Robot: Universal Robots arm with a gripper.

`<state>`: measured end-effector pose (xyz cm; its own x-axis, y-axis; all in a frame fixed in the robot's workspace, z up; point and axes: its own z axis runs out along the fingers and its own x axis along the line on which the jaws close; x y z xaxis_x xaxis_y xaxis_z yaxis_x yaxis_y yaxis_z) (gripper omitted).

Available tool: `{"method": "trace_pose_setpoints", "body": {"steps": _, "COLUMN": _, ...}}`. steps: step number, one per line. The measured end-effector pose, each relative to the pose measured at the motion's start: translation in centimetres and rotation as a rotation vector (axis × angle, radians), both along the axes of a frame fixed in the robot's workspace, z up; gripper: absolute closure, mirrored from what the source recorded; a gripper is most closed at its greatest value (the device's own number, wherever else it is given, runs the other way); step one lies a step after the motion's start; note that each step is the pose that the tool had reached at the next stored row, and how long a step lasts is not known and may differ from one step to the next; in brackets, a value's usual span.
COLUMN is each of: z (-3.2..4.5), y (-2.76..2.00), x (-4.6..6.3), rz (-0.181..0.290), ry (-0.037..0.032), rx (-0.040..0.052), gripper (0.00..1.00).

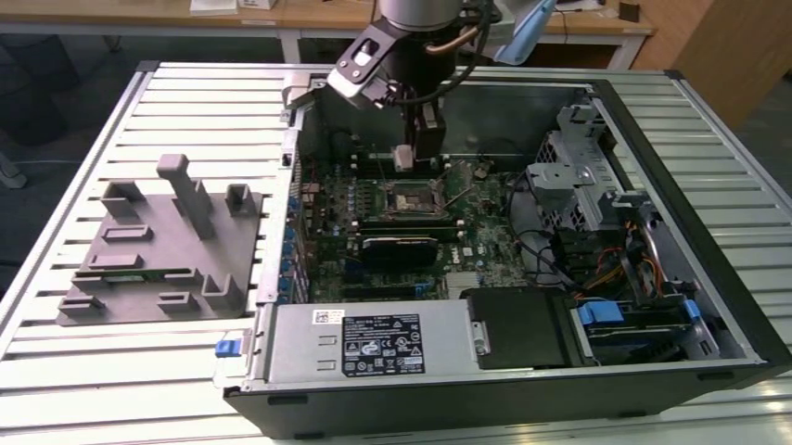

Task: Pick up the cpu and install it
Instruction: 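Place the cpu into insertion slot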

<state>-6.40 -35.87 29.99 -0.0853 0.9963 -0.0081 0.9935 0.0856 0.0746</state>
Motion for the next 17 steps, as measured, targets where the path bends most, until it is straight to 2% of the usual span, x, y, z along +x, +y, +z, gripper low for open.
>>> {"method": "trace_pose_setpoints", "body": {"steps": 6, "z": -1.09, "y": 0.30, "x": 0.6, "rz": -0.010, "ry": 0.0017, "rx": 0.0001, "gripper": 0.47}}
{"method": "trace_pose_setpoints", "body": {"steps": 11, "z": -1.99, "y": 0.43, "x": 0.8, "rz": -0.039, "ry": 0.0029, "rx": -0.0001, "gripper": 0.47}}
{"method": "trace_pose_setpoints", "body": {"steps": 17, "z": -3.09, "y": 0.54, "x": 1.0, "rz": -0.043, "ry": 0.0039, "rx": 0.0000, "gripper": 0.47}}
